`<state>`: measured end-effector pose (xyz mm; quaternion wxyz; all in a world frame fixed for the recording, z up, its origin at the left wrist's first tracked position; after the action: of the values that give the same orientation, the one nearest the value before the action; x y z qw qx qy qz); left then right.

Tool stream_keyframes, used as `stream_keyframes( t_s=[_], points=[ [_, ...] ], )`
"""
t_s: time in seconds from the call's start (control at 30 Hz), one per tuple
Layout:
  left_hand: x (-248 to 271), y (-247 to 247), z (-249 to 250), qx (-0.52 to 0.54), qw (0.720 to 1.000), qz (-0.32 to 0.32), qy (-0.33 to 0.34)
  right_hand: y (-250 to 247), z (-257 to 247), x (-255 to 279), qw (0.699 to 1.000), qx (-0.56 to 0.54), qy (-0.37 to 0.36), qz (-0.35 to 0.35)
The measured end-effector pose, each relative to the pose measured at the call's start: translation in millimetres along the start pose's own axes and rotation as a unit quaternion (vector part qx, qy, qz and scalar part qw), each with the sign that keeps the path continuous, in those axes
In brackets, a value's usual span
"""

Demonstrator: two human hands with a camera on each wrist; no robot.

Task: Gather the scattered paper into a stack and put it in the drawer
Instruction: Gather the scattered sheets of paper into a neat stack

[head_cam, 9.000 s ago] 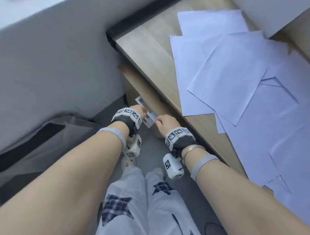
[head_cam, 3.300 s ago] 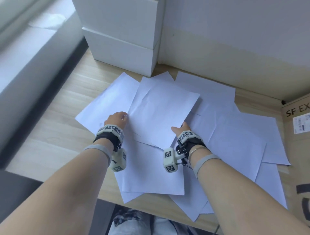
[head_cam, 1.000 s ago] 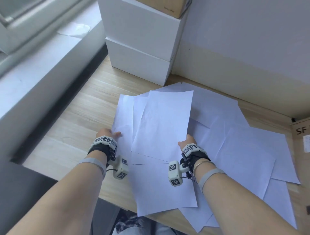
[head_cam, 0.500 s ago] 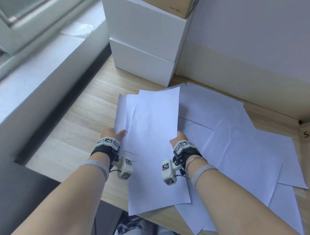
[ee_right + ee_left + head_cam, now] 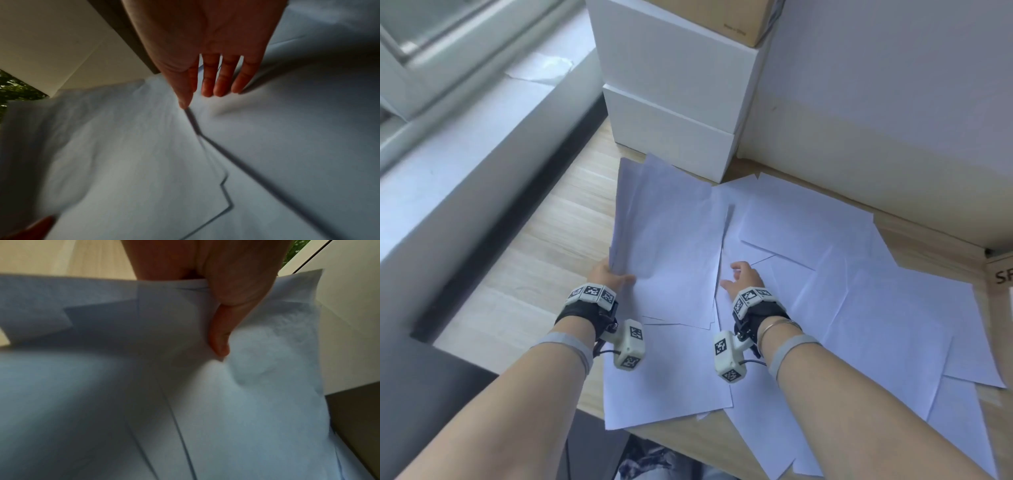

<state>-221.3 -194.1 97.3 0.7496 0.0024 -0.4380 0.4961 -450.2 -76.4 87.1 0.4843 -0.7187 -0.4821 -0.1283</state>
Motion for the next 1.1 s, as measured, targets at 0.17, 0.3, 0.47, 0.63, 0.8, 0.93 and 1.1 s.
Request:
stream_keyframes(
  t_s=[0.17, 0.3, 0.47, 0.63, 0.8, 0.93, 1.1],
  points=[
    [-0.2, -9.2, 2.9, 0.061, 0.996, 0.029, 0.055, -9.3, 2.3, 3.0, 1.0, -0.001, 0.003, 0.006],
    [2.9, -12.7, 13.6, 0.105, 0.991, 0.024, 0.086, -6.6, -16.8, 11.6, 0.993, -0.087, -0.065, -0.051],
    [14.6, -33.6, 40.6, 0.1, 0.986, 0.051, 0.126, -13.9, -25.7, 12.5, 0.992, -0.048, -0.081, -0.079],
    [26.7, -61.3, 56.5, 0.107, 0.977, 0.086, 0.165, -18.3, -20.4, 20.5, 0.991, -0.046, -0.094, -0.086],
    [39.3, -57.8, 68.6, 0.135, 0.969, 0.076, 0.193, -19.3, -51.4, 22.8, 0.987, -0.033, -0.148, -0.053],
    [51.3, -57.2, 86.5, 0.164, 0.954, 0.096, 0.23, -45.5, -72.6, 32.4, 0.974, -0.125, -0.186, 0.025],
    [68.9, -59.5, 123.3, 0.187, 0.929, 0.08, 0.309, -84.6, -93.1, 55.7, 0.958, -0.149, -0.236, 0.068]
  ],
)
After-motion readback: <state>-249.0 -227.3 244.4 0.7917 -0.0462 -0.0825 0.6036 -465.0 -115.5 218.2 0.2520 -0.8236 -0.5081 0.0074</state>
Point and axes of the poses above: each hand's wrist, its own x-axis away from the middle knuckle, its own y-axis out of the palm, z = x × y, the point moved 2 cm from there along -x, towards the middle knuckle, and after that the axes turned 5 degrees about -z, right-handed, at the moved point
